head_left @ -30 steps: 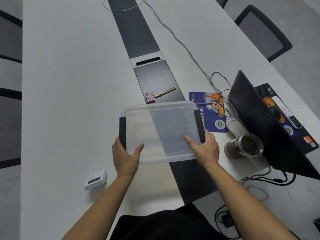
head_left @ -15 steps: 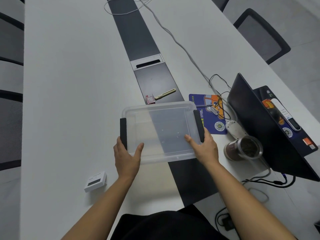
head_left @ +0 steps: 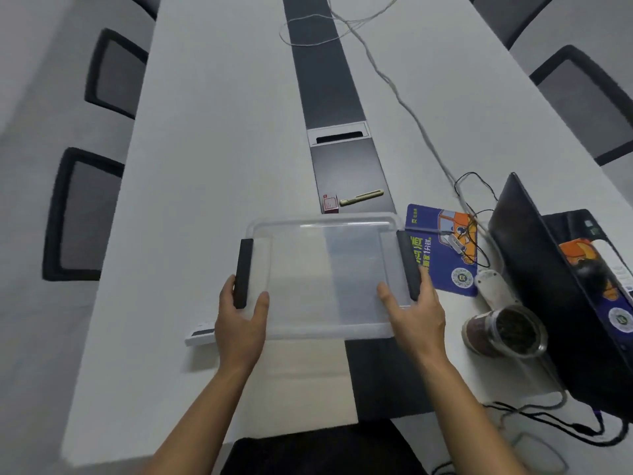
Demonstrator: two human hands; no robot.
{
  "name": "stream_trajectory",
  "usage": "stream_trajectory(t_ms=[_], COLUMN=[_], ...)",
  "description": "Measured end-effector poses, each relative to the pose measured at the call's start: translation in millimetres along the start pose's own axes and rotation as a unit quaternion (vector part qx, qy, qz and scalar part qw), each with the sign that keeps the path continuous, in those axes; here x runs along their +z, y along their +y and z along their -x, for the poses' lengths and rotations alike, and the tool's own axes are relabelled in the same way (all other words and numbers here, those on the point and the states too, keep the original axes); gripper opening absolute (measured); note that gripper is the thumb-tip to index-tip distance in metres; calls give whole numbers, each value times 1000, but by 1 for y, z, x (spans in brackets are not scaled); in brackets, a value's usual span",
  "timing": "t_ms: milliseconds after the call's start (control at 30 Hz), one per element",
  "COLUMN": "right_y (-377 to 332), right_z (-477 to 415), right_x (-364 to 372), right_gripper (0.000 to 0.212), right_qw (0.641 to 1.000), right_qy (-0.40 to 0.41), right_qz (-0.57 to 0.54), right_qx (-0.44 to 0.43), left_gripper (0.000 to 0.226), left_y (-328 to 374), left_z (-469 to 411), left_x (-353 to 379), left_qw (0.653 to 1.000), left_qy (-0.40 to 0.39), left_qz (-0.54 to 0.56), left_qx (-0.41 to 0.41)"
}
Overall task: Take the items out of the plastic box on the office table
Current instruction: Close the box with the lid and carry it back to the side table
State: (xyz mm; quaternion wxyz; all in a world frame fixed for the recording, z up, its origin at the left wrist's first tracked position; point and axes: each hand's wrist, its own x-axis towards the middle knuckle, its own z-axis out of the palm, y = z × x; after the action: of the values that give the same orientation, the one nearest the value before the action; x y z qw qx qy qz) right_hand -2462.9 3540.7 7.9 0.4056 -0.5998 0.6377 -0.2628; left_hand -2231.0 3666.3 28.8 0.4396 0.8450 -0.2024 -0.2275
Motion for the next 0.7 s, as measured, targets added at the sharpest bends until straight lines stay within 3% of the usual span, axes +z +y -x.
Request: stream_trajectory(t_ms=[200, 367, 467, 700], right_y=[-45, -104, -137, -205], right_z=[12, 49, 94, 248], right_x=[18, 54, 89, 224], right_gripper=[93, 81, 93, 90], right_qw=[992, 970, 957, 923], right_qy=[-95, -180, -209, -273], right_qz=[-65, -92, -95, -95], right_qx=[-57, -134, -176, -253], left_gripper=[62, 61, 59, 63], left_y=[1, -12, -30, -129], left_z=[38, 55, 63, 87], left_x=[-65, -140, -197, -380], left_qw=[996, 984, 970, 939], left_qy=[83, 175, 235, 332], left_qz=[19, 41, 66, 91], left_qx=[1, 1, 2, 15])
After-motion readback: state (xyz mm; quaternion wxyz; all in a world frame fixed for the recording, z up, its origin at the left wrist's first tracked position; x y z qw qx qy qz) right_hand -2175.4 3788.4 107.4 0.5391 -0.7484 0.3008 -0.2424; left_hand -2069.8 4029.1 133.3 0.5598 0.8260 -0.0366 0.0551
